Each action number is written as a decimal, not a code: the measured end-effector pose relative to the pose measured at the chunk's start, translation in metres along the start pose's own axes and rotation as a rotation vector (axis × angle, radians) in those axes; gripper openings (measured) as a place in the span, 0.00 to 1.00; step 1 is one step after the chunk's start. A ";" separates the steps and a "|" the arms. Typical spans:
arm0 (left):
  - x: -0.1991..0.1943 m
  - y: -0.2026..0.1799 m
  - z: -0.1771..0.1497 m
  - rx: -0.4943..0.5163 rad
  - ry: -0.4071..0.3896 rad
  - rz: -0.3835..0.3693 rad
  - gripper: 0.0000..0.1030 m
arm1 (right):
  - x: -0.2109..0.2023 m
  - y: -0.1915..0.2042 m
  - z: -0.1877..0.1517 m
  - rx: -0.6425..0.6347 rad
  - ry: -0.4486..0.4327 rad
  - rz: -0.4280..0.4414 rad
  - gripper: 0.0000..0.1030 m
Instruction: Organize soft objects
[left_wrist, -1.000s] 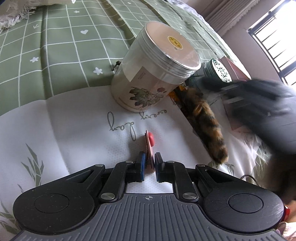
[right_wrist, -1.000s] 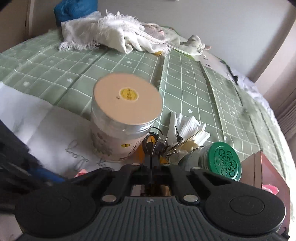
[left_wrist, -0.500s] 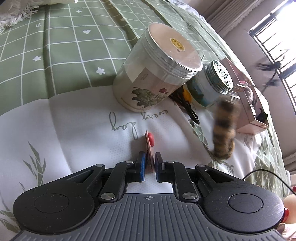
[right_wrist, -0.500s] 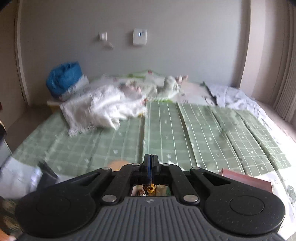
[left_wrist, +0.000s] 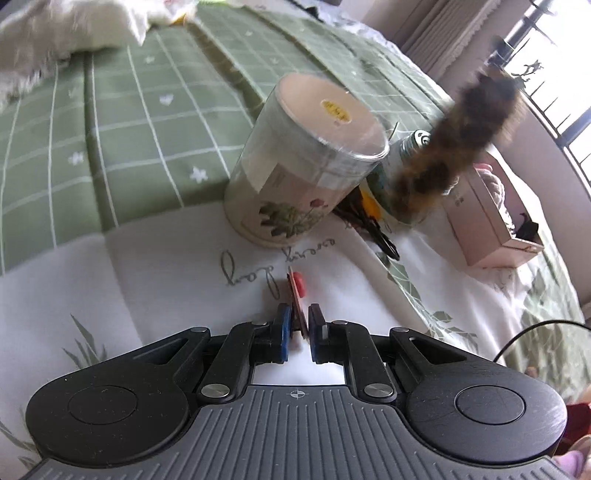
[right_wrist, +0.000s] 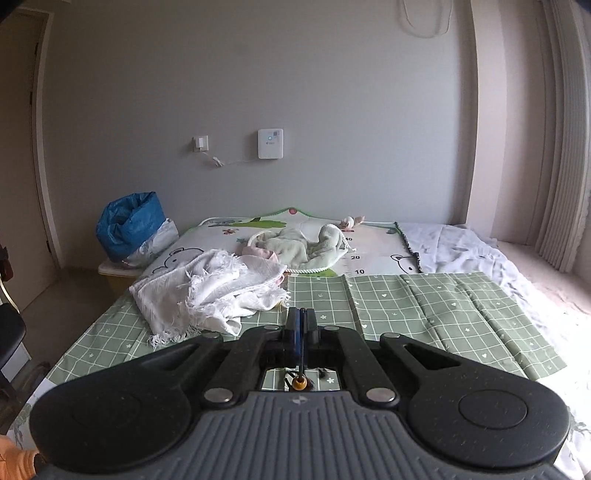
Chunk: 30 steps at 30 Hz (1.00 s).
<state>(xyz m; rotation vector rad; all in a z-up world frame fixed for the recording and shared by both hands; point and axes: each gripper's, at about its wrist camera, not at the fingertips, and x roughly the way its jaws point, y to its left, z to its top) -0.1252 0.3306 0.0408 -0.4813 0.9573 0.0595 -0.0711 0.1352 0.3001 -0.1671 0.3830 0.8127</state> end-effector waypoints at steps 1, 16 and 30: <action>0.000 -0.002 0.000 0.013 -0.001 0.008 0.13 | -0.001 0.001 -0.001 -0.003 0.000 0.002 0.01; -0.024 -0.049 -0.015 0.216 -0.065 0.075 0.11 | -0.042 -0.018 0.015 0.019 -0.036 0.021 0.01; 0.009 -0.051 -0.018 0.281 -0.083 0.228 0.21 | 0.025 -0.032 -0.121 0.089 0.320 0.124 0.01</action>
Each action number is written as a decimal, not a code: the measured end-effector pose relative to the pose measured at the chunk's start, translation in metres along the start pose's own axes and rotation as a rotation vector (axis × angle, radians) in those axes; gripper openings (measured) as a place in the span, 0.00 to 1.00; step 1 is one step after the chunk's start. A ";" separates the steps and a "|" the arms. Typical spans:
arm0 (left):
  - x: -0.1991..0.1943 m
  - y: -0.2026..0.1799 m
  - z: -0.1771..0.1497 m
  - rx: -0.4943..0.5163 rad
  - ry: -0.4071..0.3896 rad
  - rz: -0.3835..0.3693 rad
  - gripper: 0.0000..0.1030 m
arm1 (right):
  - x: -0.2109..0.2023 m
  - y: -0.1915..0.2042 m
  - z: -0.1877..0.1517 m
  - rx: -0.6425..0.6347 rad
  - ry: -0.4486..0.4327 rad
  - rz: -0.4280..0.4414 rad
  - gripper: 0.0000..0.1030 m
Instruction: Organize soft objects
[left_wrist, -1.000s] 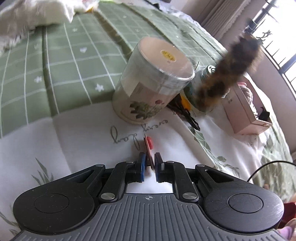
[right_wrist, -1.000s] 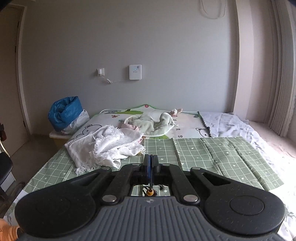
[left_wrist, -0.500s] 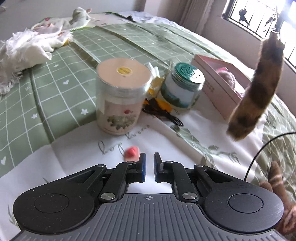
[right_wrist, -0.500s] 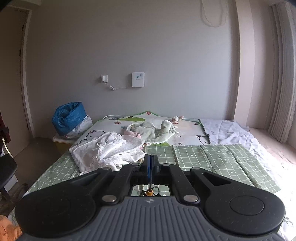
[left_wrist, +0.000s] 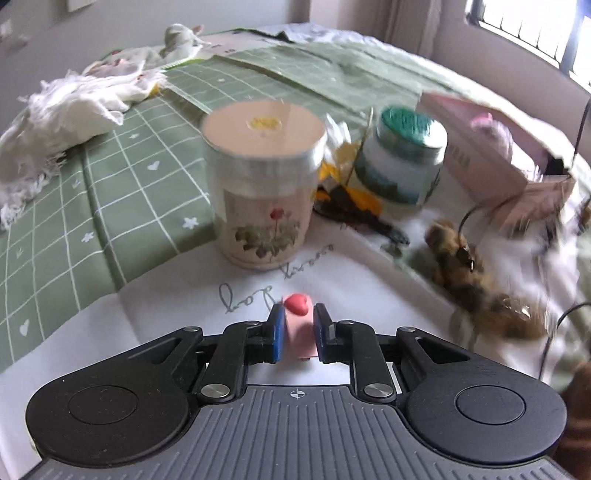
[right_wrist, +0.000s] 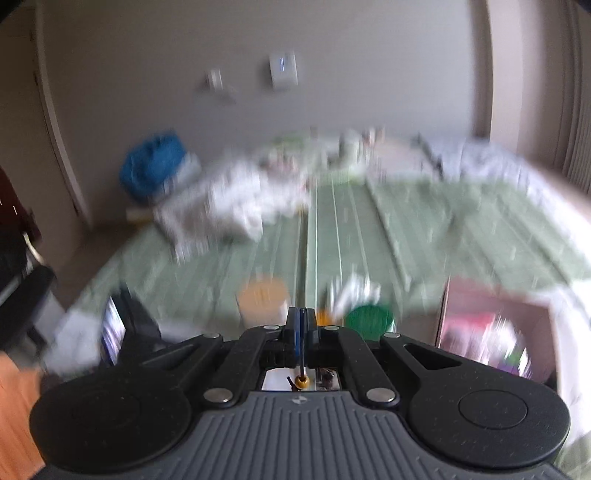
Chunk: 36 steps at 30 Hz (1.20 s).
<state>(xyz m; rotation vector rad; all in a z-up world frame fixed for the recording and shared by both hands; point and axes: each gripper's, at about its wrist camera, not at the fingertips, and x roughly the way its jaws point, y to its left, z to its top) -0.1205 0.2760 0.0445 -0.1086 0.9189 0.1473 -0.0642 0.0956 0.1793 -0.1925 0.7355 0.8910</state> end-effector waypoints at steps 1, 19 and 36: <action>0.003 -0.001 -0.002 0.016 0.009 0.001 0.22 | 0.013 -0.003 -0.006 0.007 0.036 -0.002 0.01; 0.013 0.019 -0.002 -0.098 0.023 -0.073 0.22 | 0.121 -0.012 -0.085 0.070 0.366 -0.001 0.55; 0.013 0.014 -0.006 -0.031 -0.028 -0.080 0.12 | 0.122 0.014 -0.095 -0.061 0.358 -0.074 0.27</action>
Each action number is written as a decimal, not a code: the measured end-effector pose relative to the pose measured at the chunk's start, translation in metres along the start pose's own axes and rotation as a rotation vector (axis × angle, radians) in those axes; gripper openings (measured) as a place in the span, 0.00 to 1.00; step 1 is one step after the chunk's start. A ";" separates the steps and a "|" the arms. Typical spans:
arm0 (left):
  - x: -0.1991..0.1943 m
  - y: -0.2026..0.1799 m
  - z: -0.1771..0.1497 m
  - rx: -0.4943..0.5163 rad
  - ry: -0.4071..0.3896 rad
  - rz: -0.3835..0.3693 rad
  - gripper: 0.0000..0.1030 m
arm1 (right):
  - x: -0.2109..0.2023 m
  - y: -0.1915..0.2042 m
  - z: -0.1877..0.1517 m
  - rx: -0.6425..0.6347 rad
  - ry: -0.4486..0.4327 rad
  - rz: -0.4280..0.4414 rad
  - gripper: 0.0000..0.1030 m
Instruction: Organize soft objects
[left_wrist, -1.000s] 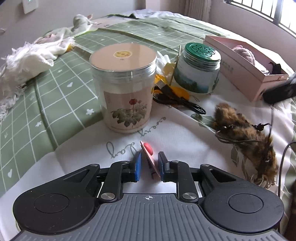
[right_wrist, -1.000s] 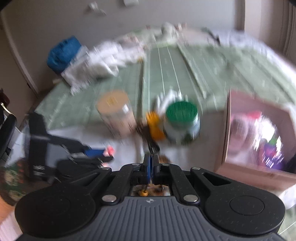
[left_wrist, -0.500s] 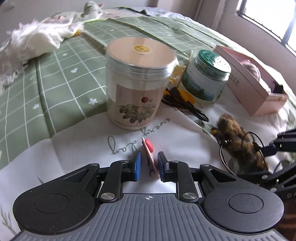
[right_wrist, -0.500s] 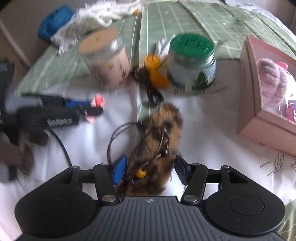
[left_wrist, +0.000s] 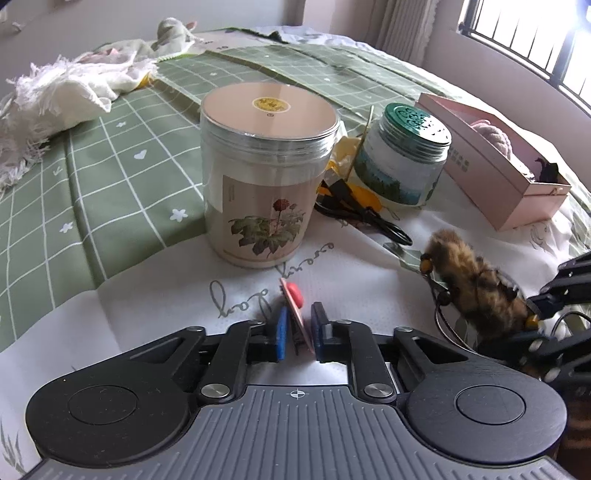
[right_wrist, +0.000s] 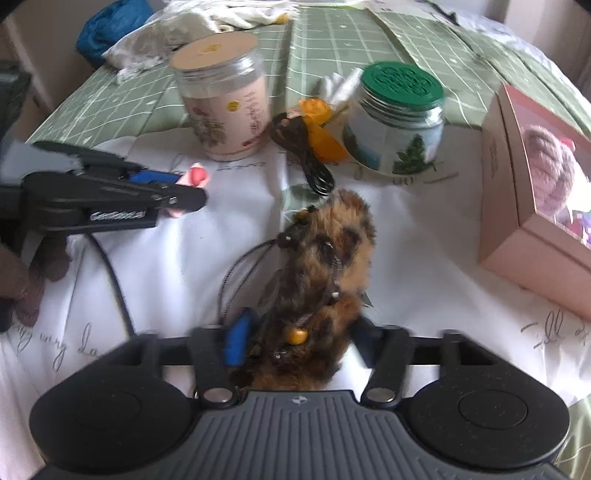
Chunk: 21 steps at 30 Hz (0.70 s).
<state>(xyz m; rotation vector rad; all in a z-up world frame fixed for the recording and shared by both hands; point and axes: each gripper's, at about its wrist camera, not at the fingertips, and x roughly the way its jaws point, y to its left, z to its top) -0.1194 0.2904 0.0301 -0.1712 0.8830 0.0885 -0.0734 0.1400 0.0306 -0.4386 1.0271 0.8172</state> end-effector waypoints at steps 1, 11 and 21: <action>-0.001 -0.001 0.000 0.011 -0.003 -0.003 0.12 | -0.004 0.001 0.002 -0.007 -0.001 -0.004 0.26; -0.080 -0.025 0.027 0.031 -0.143 -0.083 0.11 | -0.106 -0.017 0.040 0.030 -0.140 0.031 0.17; -0.161 -0.084 0.186 0.114 -0.376 -0.258 0.11 | -0.277 -0.107 0.101 0.117 -0.596 -0.069 0.18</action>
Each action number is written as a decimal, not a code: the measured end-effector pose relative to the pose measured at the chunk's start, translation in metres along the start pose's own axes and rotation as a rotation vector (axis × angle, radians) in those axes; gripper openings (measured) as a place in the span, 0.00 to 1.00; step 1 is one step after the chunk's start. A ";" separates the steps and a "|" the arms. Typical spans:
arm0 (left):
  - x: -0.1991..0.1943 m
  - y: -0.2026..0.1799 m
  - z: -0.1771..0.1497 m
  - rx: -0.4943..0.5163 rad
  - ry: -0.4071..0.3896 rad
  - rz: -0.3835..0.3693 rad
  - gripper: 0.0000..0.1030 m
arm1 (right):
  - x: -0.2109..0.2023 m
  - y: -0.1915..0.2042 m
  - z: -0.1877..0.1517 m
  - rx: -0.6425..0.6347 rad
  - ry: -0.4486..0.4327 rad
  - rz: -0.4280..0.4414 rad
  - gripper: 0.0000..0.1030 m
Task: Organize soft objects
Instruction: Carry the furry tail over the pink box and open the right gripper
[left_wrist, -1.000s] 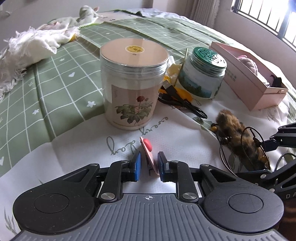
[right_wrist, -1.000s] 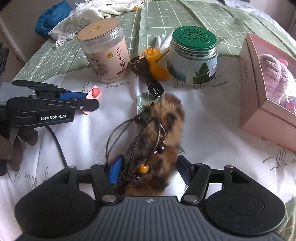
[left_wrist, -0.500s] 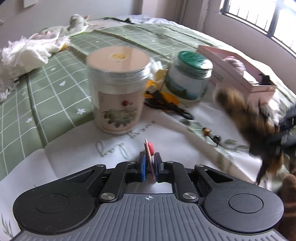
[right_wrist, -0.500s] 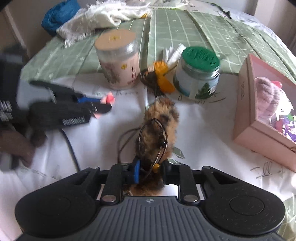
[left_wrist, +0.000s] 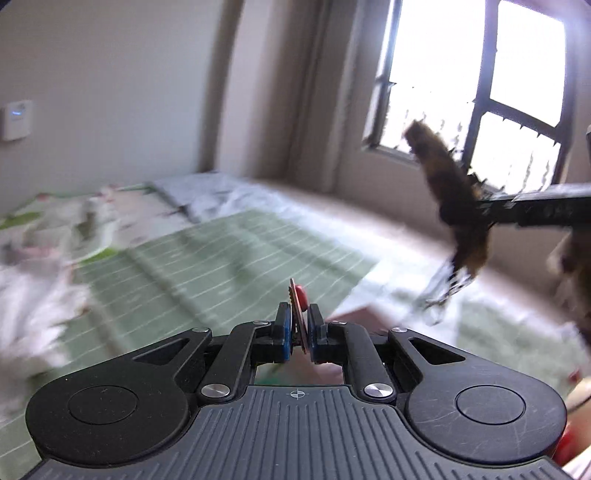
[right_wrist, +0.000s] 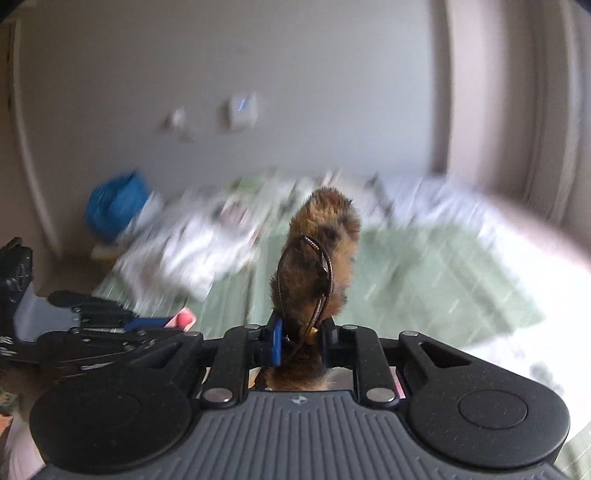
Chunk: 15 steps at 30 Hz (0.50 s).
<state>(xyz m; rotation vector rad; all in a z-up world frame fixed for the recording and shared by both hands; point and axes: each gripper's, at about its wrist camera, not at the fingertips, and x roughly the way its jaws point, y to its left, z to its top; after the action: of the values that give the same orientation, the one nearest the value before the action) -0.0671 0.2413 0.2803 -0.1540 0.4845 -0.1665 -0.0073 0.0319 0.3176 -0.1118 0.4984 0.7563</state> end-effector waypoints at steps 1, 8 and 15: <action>0.016 -0.007 0.009 -0.017 0.000 -0.042 0.11 | -0.003 -0.010 0.007 0.008 -0.015 -0.015 0.18; 0.165 -0.032 -0.004 -0.161 0.140 -0.232 0.13 | 0.022 -0.089 0.006 0.077 0.002 -0.113 0.18; 0.229 -0.006 -0.069 -0.299 0.256 -0.138 0.14 | 0.125 -0.168 -0.090 0.264 0.340 -0.101 0.43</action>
<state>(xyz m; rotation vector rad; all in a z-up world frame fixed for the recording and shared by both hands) 0.0986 0.1830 0.1183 -0.4633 0.7536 -0.2502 0.1492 -0.0358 0.1662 -0.0184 0.9053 0.5681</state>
